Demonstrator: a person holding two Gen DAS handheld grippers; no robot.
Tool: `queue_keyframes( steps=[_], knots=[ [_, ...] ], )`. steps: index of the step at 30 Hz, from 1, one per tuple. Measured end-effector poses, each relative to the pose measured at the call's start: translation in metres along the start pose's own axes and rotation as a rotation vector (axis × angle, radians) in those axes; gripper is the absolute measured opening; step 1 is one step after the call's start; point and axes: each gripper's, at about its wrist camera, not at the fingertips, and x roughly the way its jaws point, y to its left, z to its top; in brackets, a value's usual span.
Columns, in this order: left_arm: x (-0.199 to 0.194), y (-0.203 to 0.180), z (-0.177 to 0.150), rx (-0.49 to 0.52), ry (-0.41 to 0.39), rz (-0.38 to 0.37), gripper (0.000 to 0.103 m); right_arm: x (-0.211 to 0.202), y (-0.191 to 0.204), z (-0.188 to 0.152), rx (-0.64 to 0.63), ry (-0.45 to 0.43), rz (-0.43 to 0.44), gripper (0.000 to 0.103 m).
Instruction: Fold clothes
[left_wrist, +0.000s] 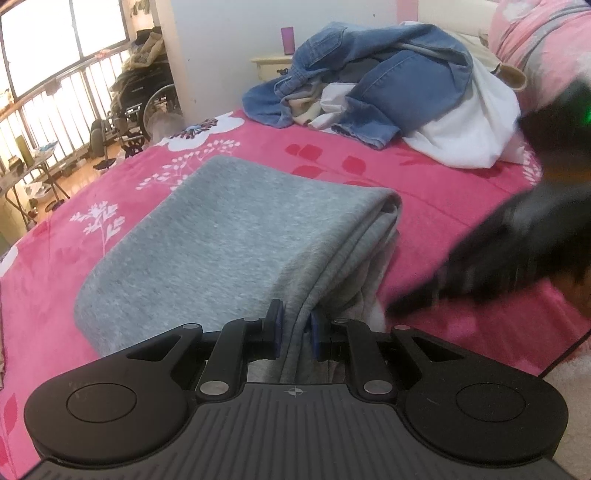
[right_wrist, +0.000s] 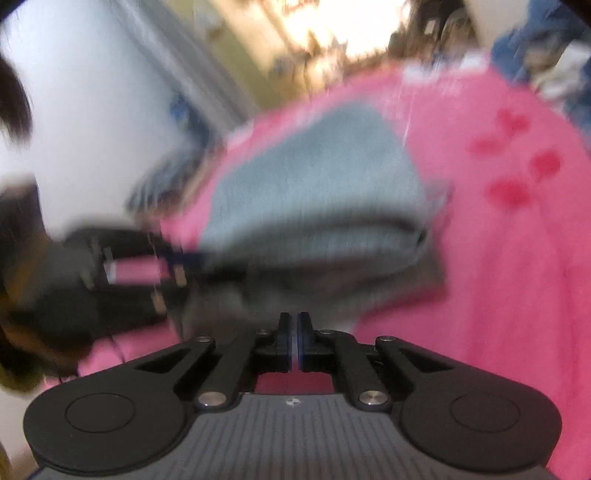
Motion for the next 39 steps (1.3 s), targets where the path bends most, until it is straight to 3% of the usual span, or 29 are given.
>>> queue_keyframes(
  steps=[7, 15, 20, 24, 28, 32, 34, 39],
  knots=[
    [-0.002, 0.001, 0.000, -0.009, 0.000, 0.001, 0.013, 0.012, 0.012, 0.018, 0.022, -0.113, 0.040, 0.005],
    [-0.003, 0.003, -0.002, -0.032, -0.005, -0.004, 0.013, 0.035, 0.008, 0.023, 0.009, -0.142, 0.066, 0.004],
    [0.001, 0.002, -0.005, -0.037, 0.011, -0.008, 0.013, 0.061, -0.010, 0.019, 0.092, -0.139, 0.107, 0.000],
    [-0.003, 0.004, -0.002, -0.034, -0.006, -0.012, 0.013, 0.040, 0.001, 0.021, 0.021, -0.156, 0.070, 0.001],
    [-0.007, 0.007, -0.002, -0.066, -0.010, -0.027, 0.013, 0.028, 0.026, 0.013, -0.229, -0.210, -0.039, 0.003],
    [-0.003, 0.004, -0.005, -0.057, 0.008, -0.029, 0.013, 0.064, 0.055, -0.007, -0.612, -0.258, -0.209, 0.000],
    [0.000, 0.004, -0.007, -0.051, 0.011, -0.033, 0.013, 0.067, 0.058, -0.017, -0.690, -0.287, -0.246, 0.000],
    [0.004, -0.006, -0.011, 0.021, 0.009, -0.017, 0.016, 0.037, 0.061, -0.030, -0.793, -0.266, -0.312, 0.002]
  ],
)
